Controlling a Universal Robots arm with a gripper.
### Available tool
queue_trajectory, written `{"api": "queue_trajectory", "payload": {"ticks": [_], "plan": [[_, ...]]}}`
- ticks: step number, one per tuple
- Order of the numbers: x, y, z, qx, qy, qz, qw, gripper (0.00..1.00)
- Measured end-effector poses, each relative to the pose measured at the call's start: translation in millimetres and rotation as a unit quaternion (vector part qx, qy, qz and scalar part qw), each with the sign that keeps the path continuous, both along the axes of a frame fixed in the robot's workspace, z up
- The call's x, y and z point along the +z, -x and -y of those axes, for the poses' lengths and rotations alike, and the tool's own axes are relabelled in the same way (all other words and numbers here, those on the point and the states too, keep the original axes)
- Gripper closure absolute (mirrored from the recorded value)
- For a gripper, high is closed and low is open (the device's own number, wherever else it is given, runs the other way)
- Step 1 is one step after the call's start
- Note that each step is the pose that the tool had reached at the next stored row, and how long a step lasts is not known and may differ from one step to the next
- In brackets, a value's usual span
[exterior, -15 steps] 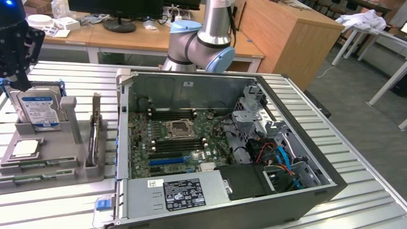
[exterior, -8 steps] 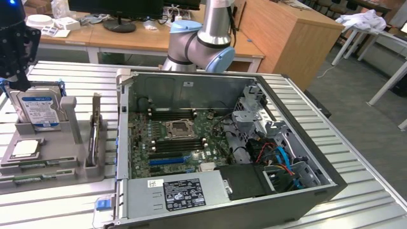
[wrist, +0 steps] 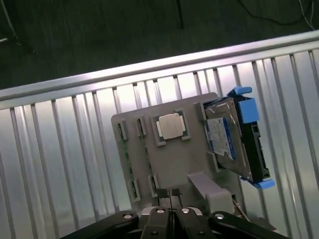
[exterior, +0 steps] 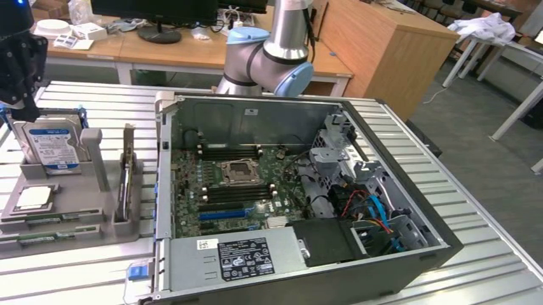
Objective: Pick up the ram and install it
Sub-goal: 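Pick up the ram and move it above insertion slot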
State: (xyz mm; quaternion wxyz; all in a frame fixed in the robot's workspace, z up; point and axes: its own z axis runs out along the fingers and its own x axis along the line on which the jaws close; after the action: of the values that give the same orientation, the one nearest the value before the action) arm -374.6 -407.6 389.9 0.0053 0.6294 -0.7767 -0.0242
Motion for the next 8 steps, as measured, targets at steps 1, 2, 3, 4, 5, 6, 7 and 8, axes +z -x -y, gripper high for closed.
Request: {"api": "queue_trajectory", "payload": {"ticks": [1, 2, 3, 4, 5, 6, 7, 8], "plan": [[0.0, 0.0, 0.0, 0.009, 0.0, 0.0, 1.0, 0.9], [0.0, 0.0, 0.0, 0.019, 0.0, 0.0, 0.9998, 0.9], [0.0, 0.0, 0.0, 0.028, 0.0001, 0.0, 0.9996, 0.9], [0.0, 0.0, 0.0, 0.037, 0.0001, 0.0, 0.9993, 0.9], [-0.2, 0.0, 0.0, 0.046, 0.0001, 0.0001, 0.999, 0.9], [-0.1, 0.0, 0.0, 0.051, 0.0001, 0.0, 0.9987, 0.9], [-0.1, 0.0, 0.0, 0.051, 0.0001, 0.0, 0.9987, 0.9], [-0.1, 0.0, 0.0, 0.051, 0.0002, 0.0, 0.9987, 0.9]]}}
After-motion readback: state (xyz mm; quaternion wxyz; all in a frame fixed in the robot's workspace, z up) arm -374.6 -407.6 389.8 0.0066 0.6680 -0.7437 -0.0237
